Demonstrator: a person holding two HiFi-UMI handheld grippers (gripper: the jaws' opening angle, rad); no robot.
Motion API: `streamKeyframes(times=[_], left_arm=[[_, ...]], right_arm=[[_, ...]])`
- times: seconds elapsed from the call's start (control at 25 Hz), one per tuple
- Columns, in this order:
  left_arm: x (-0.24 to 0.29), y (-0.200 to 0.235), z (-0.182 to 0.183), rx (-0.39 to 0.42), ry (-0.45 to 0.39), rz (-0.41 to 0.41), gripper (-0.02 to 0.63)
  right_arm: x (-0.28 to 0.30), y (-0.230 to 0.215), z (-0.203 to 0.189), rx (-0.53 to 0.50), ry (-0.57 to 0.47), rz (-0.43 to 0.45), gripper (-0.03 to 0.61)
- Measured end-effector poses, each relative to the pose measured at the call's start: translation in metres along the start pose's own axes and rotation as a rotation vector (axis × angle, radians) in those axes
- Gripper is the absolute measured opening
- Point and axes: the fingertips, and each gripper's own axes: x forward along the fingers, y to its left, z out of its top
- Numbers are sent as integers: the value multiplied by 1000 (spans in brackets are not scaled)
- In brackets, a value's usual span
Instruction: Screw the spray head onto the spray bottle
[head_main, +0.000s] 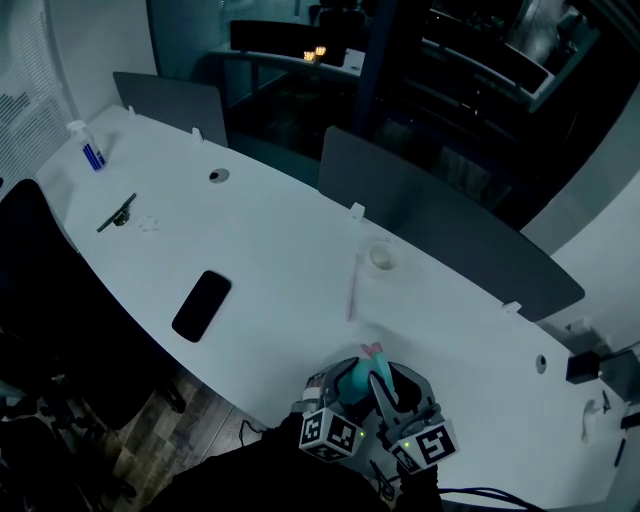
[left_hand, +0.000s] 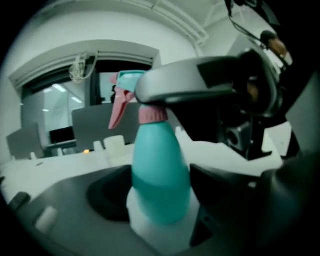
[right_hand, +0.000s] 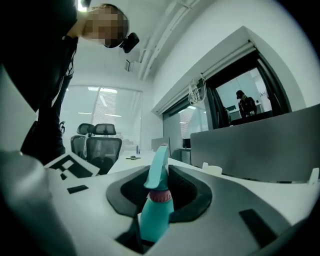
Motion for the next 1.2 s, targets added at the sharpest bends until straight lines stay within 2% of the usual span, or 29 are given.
streamKeyframes(times=[0.04, 0.08, 0.16, 0.24, 0.28, 0.32, 0.36, 0.4, 0.44, 0.48, 0.52, 0.64, 0.72, 0.84, 1.0, 1.12, 1.2], left_arm=[[1, 1, -2, -8, 27, 74, 365], [1, 1, -3, 0, 50, 112, 369], [2, -1, -3, 68, 40, 82, 384], [2, -3, -3, 158, -37, -34, 425], [1, -3, -2, 173, -63, -116, 457], [1, -4, 0, 170, -69, -208, 457], [1, -7, 0, 162, -61, -296, 453], [1, -10, 1, 159, -49, -364, 412], [1, -12, 2, 160, -39, -395, 376], [1, -11, 3, 156, -29, -382, 376], [1, -10, 3, 140, -21, -329, 374], [2, -2, 2, 53, -2, -63, 374], [1, 0, 1, 18, -7, 42, 374], [3, -2, -3, 37, -13, 29, 375], [2, -5, -5, 78, -18, 25, 376], [-1, -5, 3, 83, -25, 20, 376], [-2, -5, 6, 72, -27, 22, 376]], right_arm=[[0, 0, 0, 3, -7, -12, 103], [-1, 0, 0, 14, -12, -19, 103], [-1, 0, -1, 31, -11, -12, 103], [-1, 2, -2, 23, 12, 33, 103], [0, 2, -2, 22, 22, 63, 103], [0, 2, -2, 28, 28, 91, 103], [0, 2, -2, 36, 33, 114, 103], [0, 1, -2, 41, 38, 127, 103], [0, 0, -2, 39, 41, 130, 103], [1, 0, -2, 32, 40, 123, 104], [1, 0, -1, 25, 34, 105, 103], [0, 2, -1, 9, 2, 19, 103], [0, 4, -1, -13, 0, -37, 103], [-1, 6, -1, -44, 11, -64, 104], [-4, 4, 0, -25, 21, -61, 121], [-6, 7, -11, -46, 107, -37, 178], [-7, 12, -21, -67, 163, -18, 192]])
